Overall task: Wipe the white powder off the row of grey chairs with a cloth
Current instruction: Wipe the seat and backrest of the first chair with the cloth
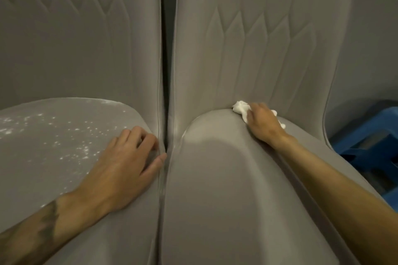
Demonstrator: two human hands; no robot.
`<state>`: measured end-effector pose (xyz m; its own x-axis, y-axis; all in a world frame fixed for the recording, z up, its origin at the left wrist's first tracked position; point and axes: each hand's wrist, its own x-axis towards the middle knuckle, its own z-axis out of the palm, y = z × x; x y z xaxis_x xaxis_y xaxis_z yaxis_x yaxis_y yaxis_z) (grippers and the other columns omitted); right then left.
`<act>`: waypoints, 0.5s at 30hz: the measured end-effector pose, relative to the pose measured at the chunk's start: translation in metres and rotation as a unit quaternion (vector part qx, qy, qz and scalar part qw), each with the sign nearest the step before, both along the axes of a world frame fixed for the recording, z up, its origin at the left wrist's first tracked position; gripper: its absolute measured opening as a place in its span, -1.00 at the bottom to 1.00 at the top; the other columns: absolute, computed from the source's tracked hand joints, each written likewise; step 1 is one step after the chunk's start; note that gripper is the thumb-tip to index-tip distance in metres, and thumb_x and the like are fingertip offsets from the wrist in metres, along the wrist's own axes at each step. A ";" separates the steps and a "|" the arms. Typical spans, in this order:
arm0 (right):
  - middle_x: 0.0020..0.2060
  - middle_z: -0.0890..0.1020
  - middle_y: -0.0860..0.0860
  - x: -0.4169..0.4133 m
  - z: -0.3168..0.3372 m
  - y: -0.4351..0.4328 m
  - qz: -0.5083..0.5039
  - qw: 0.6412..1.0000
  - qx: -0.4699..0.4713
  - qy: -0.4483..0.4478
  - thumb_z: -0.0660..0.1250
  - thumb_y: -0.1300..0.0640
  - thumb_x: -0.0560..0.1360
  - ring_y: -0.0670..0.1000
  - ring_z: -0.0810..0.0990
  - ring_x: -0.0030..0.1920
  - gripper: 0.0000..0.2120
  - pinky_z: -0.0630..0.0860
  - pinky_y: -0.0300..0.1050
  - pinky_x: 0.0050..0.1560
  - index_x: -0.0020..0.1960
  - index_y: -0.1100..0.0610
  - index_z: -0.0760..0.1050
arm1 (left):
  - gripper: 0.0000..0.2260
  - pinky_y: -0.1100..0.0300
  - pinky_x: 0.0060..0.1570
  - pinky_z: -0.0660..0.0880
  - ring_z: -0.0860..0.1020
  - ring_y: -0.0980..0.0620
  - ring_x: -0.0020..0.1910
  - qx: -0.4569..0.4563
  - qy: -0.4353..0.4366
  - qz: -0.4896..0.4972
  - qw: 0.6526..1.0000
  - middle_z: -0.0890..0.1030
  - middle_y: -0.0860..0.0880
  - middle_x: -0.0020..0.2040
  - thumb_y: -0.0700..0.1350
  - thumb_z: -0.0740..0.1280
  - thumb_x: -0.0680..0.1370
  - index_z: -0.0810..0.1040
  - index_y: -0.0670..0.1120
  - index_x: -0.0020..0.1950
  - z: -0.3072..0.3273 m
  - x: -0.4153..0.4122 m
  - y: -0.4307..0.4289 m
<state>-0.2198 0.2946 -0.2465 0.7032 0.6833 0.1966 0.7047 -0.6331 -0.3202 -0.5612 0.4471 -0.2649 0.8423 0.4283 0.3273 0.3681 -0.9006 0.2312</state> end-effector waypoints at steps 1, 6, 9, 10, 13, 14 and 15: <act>0.25 0.57 0.14 -0.001 -0.003 0.004 -0.003 1.000 0.002 0.004 0.03 -0.05 0.62 0.21 0.51 0.27 -0.61 0.35 0.03 0.23 0.21 0.08 0.54 | -0.62 0.10 0.03 0.45 0.39 0.08 -0.01 0.000 0.003 0.006 1.000 0.39 0.13 0.05 0.33 0.00 0.62 0.45 0.13 0.11 0.001 0.005 0.000; 0.11 0.63 0.06 -0.078 -0.013 0.056 0.186 0.982 0.038 0.006 0.18 0.10 0.59 0.12 0.54 0.19 -0.77 0.20 -0.15 0.09 0.11 0.13 0.57 | -0.58 0.14 0.09 0.42 0.38 0.08 0.03 0.018 0.013 0.040 0.999 0.40 0.05 0.13 0.31 0.04 0.67 0.46 0.07 0.29 0.010 0.043 -0.001; 0.08 0.56 0.10 -0.062 -0.022 0.046 0.249 0.967 0.044 -0.003 0.17 0.14 0.61 0.10 0.47 0.13 -0.80 0.29 -0.01 0.15 0.15 0.14 0.52 | -0.60 0.09 0.10 0.45 0.37 0.06 0.03 0.013 -0.028 0.062 0.998 0.41 -0.02 0.13 0.23 0.15 0.66 0.48 -0.02 0.30 0.014 0.062 0.003; 0.10 0.55 0.07 -0.048 -0.020 0.040 0.250 0.967 0.040 -0.009 0.15 0.10 0.61 0.09 0.46 0.14 -0.79 0.33 0.05 0.18 0.14 0.11 0.52 | -0.64 0.06 0.08 0.44 0.35 0.05 0.02 0.028 -0.047 0.069 0.996 0.43 -0.05 0.13 0.18 0.19 0.66 0.48 -0.05 0.28 0.014 0.067 0.005; 0.05 0.55 0.07 -0.020 -0.017 0.031 0.150 0.987 0.051 -0.015 0.11 0.08 0.61 0.12 0.49 0.14 -0.79 0.35 0.05 0.11 0.03 0.08 0.52 | -0.73 0.05 0.03 0.38 0.34 0.01 0.00 0.075 -0.080 0.092 0.990 0.45 -0.10 0.11 0.08 0.23 0.68 0.46 -0.11 0.19 0.017 0.084 0.011; 0.05 0.57 0.07 -0.027 -0.014 0.035 0.141 0.988 0.057 -0.004 0.12 0.10 0.61 0.11 0.50 0.14 -0.80 0.29 -0.02 0.09 0.01 0.05 0.53 | -0.74 0.07 0.01 0.35 0.33 0.00 -0.01 0.081 -0.094 0.097 0.988 0.46 -0.11 0.11 0.06 0.23 0.68 0.45 -0.13 0.17 0.020 0.089 0.014; 0.05 0.60 0.02 -0.040 -0.010 0.040 0.155 0.986 0.058 0.010 0.13 0.10 0.60 0.04 0.50 0.12 -0.81 0.22 -0.08 0.02 -0.03 -0.02 0.52 | -0.75 0.08 0.00 0.32 0.32 0.01 -0.01 0.082 -0.108 0.101 0.986 0.46 -0.12 0.10 0.04 0.24 0.69 0.45 -0.14 0.16 0.024 0.093 0.017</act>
